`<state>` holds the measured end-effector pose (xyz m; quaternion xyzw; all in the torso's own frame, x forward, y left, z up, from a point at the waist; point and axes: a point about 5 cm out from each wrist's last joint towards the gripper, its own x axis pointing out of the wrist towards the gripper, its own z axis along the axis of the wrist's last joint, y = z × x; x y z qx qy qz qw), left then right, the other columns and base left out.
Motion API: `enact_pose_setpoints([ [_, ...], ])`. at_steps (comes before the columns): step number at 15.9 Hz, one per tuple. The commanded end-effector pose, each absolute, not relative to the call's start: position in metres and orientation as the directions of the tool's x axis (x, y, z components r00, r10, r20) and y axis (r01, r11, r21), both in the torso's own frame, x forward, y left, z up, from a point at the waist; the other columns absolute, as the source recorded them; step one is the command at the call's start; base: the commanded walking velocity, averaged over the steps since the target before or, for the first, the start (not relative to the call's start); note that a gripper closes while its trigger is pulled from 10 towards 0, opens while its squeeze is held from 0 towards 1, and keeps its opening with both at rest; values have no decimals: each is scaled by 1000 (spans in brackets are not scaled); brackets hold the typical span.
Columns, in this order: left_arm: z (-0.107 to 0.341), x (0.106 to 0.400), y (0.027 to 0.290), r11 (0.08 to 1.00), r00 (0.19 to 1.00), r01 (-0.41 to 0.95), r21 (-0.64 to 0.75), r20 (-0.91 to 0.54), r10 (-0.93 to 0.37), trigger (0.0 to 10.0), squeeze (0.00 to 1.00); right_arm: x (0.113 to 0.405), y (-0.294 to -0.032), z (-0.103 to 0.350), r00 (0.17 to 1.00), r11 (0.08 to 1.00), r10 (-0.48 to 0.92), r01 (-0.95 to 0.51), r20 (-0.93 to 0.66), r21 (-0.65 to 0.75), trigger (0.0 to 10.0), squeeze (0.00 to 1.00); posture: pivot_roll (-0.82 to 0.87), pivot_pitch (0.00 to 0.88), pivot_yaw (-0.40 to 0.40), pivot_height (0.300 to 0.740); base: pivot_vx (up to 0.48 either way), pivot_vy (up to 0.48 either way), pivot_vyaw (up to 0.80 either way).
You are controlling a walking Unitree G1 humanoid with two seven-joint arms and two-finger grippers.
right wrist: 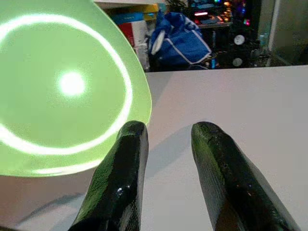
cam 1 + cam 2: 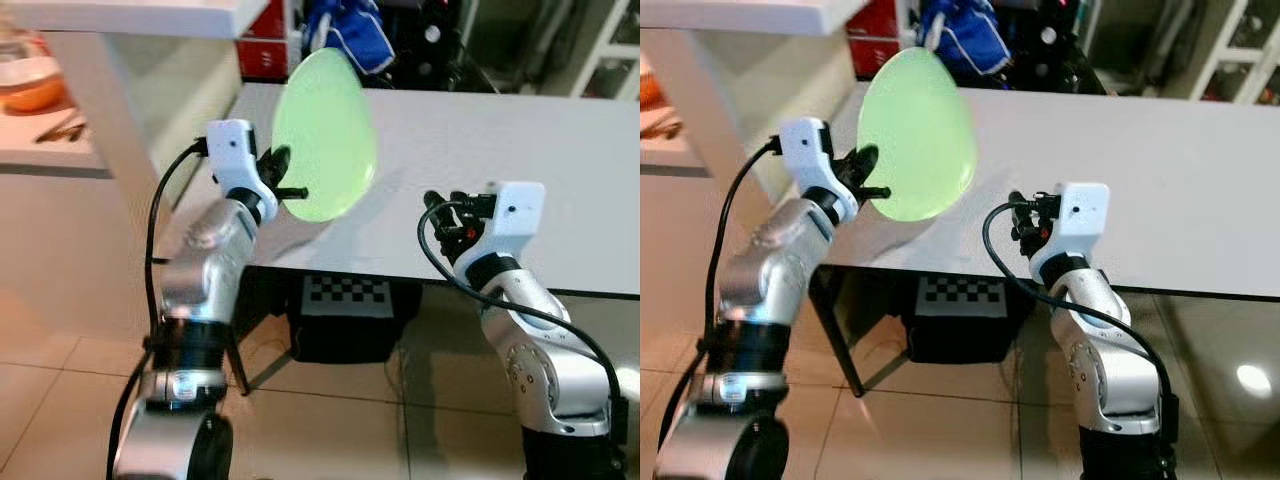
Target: Setting the table
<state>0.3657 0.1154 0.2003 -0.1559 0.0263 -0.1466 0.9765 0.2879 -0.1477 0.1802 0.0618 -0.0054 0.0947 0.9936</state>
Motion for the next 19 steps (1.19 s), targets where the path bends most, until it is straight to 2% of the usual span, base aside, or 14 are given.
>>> enact_pose_setpoints([
  [1,201,371,108,878,942,294,-378,-41,-333,10000,0,289,-145,184,974,965,225,-226,23,132,10000,0,-19,0,21,740,0,0,0],
  [3,198,378,105,848,936,294,-441,-49,-349,10000,0,291,-139,186,964,954,265,-265,20,141,10000,0,1,0,6,740,0,0,0],
  [5,188,390,107,834,940,204,-512,-136,-313,10000,0,296,-130,181,945,934,327,-321,-13,156,10000,0,31,0,-15,740,0,0,0],
  [8,184,399,105,809,934,171,-562,-168,-314,10000,0,294,-115,179,898,892,436,-423,-55,160,10000,0,17,0,-9,740,0,0,0],
  [10,178,404,109,793,940,115,-598,-193,-282,10000,0,288,-111,170,858,866,492,-464,-148,189,10000,0,-25,0,26,740,0,0,0],
  [15,157,402,110,774,929,39,-632,-262,-261,10000,0,268,-124,156,869,899,432,-391,-242,199,10000,0,-98,0,81,740,0,0,0],
  [16,153,401,108,769,926,27,-638,-275,-260,10000,208,264,-126,155,870,904,420,-379,-257,197,10000,0,-105,0,87,740,0,0,0],
  [17,149,400,106,772,921,20,-635,-288,-261,10000,1000,259,-127,154,874,909,411,-369,-261,194,10000,0,-120,0,99,740,0,0,0],
  [19,140,397,108,798,917,-14,-602,-326,-229,10000,1000,254,-131,156,889,920,382,-342,-253,190,10000,0,-130,0,101,740,0,0,0],
])
